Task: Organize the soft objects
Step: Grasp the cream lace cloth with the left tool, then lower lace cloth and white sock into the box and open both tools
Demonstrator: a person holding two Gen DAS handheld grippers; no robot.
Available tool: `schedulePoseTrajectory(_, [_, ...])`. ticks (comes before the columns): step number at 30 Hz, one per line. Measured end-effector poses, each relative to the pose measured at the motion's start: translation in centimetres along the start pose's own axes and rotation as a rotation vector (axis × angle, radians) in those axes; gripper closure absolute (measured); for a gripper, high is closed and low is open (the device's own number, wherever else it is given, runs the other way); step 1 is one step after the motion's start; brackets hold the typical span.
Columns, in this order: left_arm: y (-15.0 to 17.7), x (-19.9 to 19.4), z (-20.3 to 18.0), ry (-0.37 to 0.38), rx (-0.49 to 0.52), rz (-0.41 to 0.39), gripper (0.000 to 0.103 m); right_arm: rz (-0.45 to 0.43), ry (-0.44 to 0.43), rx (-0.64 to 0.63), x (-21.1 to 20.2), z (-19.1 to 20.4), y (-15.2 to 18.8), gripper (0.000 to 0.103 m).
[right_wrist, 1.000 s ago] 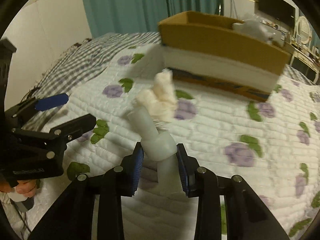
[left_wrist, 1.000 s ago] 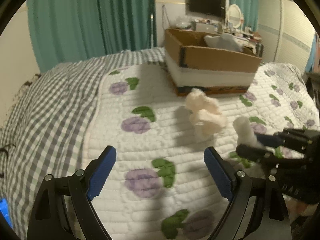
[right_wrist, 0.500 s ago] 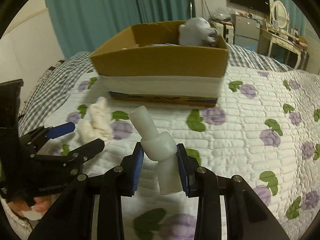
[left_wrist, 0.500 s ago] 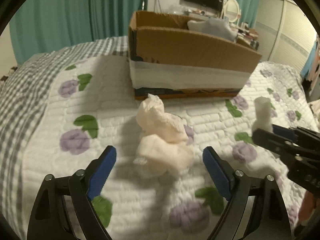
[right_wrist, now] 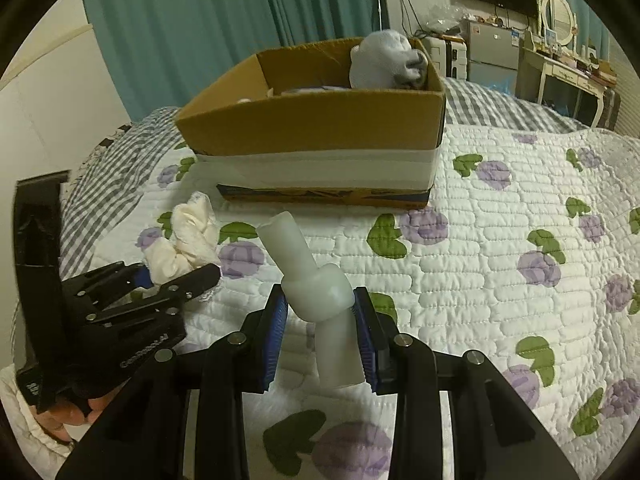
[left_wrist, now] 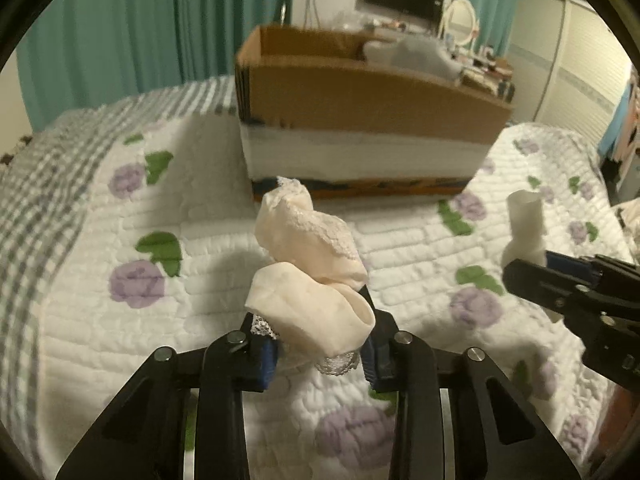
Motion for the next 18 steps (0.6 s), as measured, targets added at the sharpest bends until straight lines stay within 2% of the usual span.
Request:
schedulePoseTrajectory(7, [-1.2,-5.2,-1.6,-0.012,0.063,-0.066,0.071,-0.044,-0.002,-0.023,-3.2,1.0,-0.4,0.07])
schedulePoseTrajectory(10, [-2.7,-7.0,-2.1,0.0,0.076,-0.1,0.071,-0.069,-0.008,-0.047,-4.7,1.4,-1.5,0.07])
schedulePoseTrajectory(14, [-6.1,-8.6,-2.7,0.008,0.093,-0.158,0.071,-0.117,-0.013,-0.102,-6.5,1.9,-4.4,0.07])
schedulePoseTrajectory(18, [-10.2,-9.0,-3.0,0.001,0.104,-0.207,0.071,-0.176,-0.021,-0.144,-7.8,1.8,-9.0,0.07])
Point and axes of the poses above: each gripper's, at about its wrist camera, not at the fingertips, and x roughly the way its jaws point, z to its left, y to its underside, the point moved 9 cm from there along x, roughly the way its jaws point
